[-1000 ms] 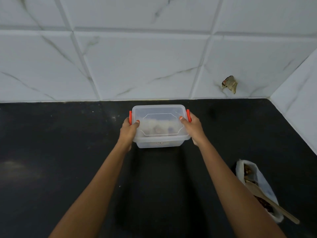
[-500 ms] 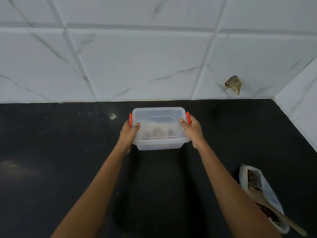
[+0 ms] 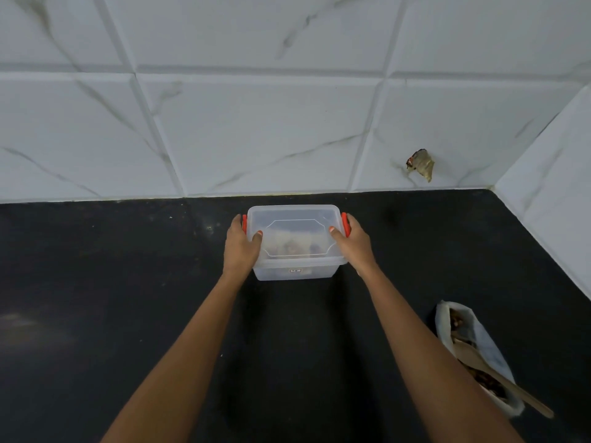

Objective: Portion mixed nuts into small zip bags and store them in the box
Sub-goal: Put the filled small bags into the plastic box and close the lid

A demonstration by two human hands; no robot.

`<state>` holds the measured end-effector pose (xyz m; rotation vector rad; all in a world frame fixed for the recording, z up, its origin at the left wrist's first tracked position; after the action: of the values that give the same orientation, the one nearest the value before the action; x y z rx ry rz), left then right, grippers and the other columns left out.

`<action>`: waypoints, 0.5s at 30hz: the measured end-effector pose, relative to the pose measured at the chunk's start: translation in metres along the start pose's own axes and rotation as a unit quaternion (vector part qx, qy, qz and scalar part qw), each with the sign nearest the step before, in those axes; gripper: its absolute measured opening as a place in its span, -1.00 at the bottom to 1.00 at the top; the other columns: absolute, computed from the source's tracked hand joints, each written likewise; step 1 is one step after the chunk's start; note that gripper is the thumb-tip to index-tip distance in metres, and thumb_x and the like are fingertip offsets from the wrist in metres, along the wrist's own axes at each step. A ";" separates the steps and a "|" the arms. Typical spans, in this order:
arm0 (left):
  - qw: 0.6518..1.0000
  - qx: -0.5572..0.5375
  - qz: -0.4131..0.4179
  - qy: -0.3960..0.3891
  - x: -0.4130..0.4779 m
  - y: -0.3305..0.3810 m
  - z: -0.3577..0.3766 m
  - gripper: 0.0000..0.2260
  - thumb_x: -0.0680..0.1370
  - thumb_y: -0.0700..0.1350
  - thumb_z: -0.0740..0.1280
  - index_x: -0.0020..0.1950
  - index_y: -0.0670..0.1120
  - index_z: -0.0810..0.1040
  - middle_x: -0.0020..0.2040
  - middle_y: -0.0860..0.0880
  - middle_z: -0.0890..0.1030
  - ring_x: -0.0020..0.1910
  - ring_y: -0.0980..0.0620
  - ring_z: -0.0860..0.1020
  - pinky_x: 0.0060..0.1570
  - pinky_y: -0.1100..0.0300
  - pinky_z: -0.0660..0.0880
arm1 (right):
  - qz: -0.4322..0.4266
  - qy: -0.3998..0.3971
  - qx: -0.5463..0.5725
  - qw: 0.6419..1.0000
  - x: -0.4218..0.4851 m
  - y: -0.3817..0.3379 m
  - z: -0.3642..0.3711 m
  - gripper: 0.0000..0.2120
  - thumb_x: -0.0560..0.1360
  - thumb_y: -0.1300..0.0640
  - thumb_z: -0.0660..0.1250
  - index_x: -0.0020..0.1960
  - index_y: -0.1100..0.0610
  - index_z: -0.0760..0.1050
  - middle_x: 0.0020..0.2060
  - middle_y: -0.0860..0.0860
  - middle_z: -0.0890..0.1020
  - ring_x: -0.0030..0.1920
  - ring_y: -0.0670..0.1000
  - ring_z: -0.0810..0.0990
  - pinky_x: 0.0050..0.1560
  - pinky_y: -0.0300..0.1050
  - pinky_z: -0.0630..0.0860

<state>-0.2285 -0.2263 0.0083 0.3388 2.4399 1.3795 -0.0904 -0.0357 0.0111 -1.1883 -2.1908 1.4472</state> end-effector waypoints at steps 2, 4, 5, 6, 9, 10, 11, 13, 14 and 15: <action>0.996 0.074 0.040 0.012 -0.008 0.006 0.000 -0.47 0.58 -0.08 0.23 0.50 -0.11 0.11 0.48 -0.12 0.22 0.46 -0.15 0.21 0.41 -0.20 0.14 | -0.018 0.004 -0.019 1.000 -0.009 -0.004 -0.004 -0.41 0.55 0.05 0.25 0.49 0.11 0.09 0.40 0.09 0.31 0.36 0.10 0.35 0.32 0.05 0.38; 0.982 0.175 0.073 0.018 -0.019 0.012 0.002 -0.47 0.60 -0.02 0.18 0.52 -0.08 0.07 0.53 -0.11 0.11 0.51 -0.14 0.02 0.41 -0.23 -0.09 | -0.041 0.013 -0.043 0.998 -0.020 -0.008 -0.009 -0.41 0.55 0.07 0.24 0.50 0.12 0.08 0.42 0.10 0.28 0.39 0.10 0.31 0.33 0.02 0.33; 0.973 0.213 0.089 0.021 -0.027 0.016 0.003 -0.47 0.61 0.02 0.15 0.52 -0.06 0.05 0.54 -0.10 0.06 0.52 -0.13 -0.05 0.40 -0.23 -0.15 | -0.056 0.019 -0.059 0.997 -0.026 -0.009 -0.011 -0.41 0.55 0.07 0.24 0.49 0.12 0.08 0.43 0.10 0.28 0.40 0.09 0.29 0.34 0.01 0.30; 0.964 0.243 0.106 0.023 -0.035 0.019 0.005 -0.46 0.61 0.05 0.13 0.53 -0.04 0.02 0.55 -0.09 0.01 0.52 -0.12 -0.11 0.39 -0.24 -0.20 | -0.070 0.026 -0.076 0.994 -0.034 -0.010 -0.014 -0.42 0.56 0.07 0.24 0.49 0.12 0.09 0.42 0.09 0.28 0.40 0.09 0.29 0.35 -0.01 0.29; 0.938 0.309 0.154 0.024 -0.063 0.030 0.015 -0.45 0.61 0.13 0.07 0.53 0.03 -0.04 0.55 -0.09 -0.08 0.52 -0.10 -0.19 0.36 -0.26 -0.28 | -0.111 0.045 -0.121 0.985 -0.058 -0.007 -0.020 -0.45 0.56 0.06 0.23 0.48 0.12 0.13 0.42 0.08 0.30 0.41 0.07 0.28 0.37 -0.01 0.25; 0.931 0.323 0.169 0.019 -0.072 0.033 0.020 -0.45 0.61 0.14 0.05 0.53 0.04 -0.06 0.55 -0.08 -0.11 0.51 -0.10 -0.21 0.35 -0.27 -0.29 | -0.122 0.051 -0.140 0.981 -0.065 -0.005 -0.021 -0.45 0.56 0.06 0.23 0.48 0.11 0.13 0.43 0.07 0.29 0.42 0.06 0.25 0.40 0.00 0.22; 0.925 0.332 0.183 0.011 -0.083 0.035 0.026 -0.45 0.60 0.15 0.05 0.53 0.05 -0.07 0.55 -0.07 -0.12 0.51 -0.10 -0.22 0.35 -0.27 -0.31 | -0.131 0.057 -0.164 0.976 -0.074 -0.001 -0.024 -0.45 0.56 0.05 0.22 0.48 0.11 0.13 0.44 0.07 0.27 0.44 0.06 0.22 0.42 0.01 0.18; 0.913 0.349 0.209 0.001 -0.102 0.036 0.038 -0.43 0.60 0.17 0.04 0.53 0.07 -0.11 0.55 -0.07 -0.15 0.51 -0.11 -0.24 0.34 -0.27 -0.32 | -0.148 0.068 -0.225 0.961 -0.088 0.009 -0.029 -0.46 0.57 0.03 0.19 0.49 0.09 0.11 0.46 0.07 0.23 0.47 0.06 0.15 0.45 0.01 0.12; 0.907 0.358 0.223 -0.004 -0.112 0.037 0.045 -0.43 0.60 0.17 0.03 0.53 0.07 -0.12 0.55 -0.07 -0.16 0.51 -0.12 -0.24 0.33 -0.27 -0.33 | -0.152 0.073 -0.259 0.951 -0.096 0.016 -0.033 -0.47 0.58 0.01 0.16 0.49 0.08 0.09 0.47 0.07 0.20 0.48 0.06 0.11 0.45 0.00 0.08; 0.901 0.366 0.234 -0.010 -0.121 0.037 0.051 -0.43 0.60 0.18 0.02 0.53 0.07 -0.14 0.55 -0.06 -0.17 0.50 -0.12 -0.25 0.32 -0.25 -0.36 | -0.153 0.078 -0.293 0.940 -0.102 0.022 -0.037 -0.47 0.59 0.00 0.14 0.50 0.07 0.07 0.48 0.07 0.17 0.49 0.06 0.07 0.45 0.00 0.05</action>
<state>-0.0955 -0.2102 0.0340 1.1625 2.8873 0.4976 0.0071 -0.0841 0.0311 -1.0023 -2.6260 0.5655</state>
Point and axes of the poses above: each hand's wrist, its own x-axis towards the middle knuckle, its own z-axis out of the palm, y = z × x, the point moved 6 cm from there along x, towards the middle knuckle
